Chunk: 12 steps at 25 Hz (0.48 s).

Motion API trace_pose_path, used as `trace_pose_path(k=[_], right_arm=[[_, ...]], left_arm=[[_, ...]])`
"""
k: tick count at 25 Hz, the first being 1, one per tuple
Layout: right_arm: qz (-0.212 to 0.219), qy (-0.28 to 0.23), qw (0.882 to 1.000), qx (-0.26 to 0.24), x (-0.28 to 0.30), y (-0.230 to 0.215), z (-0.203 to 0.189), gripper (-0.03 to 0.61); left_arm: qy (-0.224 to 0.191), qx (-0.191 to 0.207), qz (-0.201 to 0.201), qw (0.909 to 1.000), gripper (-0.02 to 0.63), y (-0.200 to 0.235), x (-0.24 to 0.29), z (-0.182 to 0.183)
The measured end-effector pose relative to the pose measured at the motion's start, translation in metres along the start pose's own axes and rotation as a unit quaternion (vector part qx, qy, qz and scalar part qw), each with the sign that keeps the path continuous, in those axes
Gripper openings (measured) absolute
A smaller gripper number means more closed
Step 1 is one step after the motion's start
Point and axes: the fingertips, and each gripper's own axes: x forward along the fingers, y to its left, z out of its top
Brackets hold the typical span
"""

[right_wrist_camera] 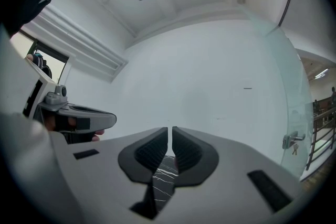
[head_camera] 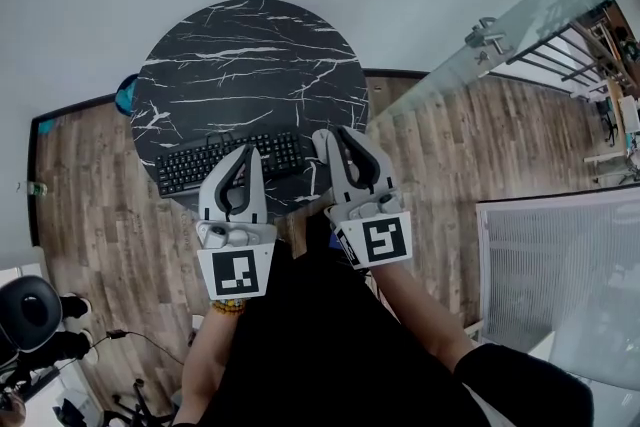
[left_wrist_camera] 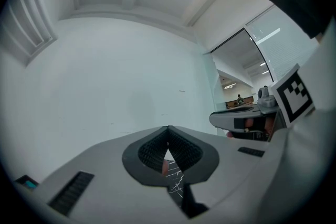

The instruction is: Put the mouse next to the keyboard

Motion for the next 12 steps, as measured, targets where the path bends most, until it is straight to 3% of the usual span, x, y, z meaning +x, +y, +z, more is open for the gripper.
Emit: trace_pose_path(k=[12], right_arm=[[-0.007, 0.009, 1.000, 0.006, 0.0006, -0.0104, -0.0046, 0.043]], left_arm=[[0.003, -0.002, -0.010, 0.9999, 0.006, -0.0049, 0.0078, -0.0003]])
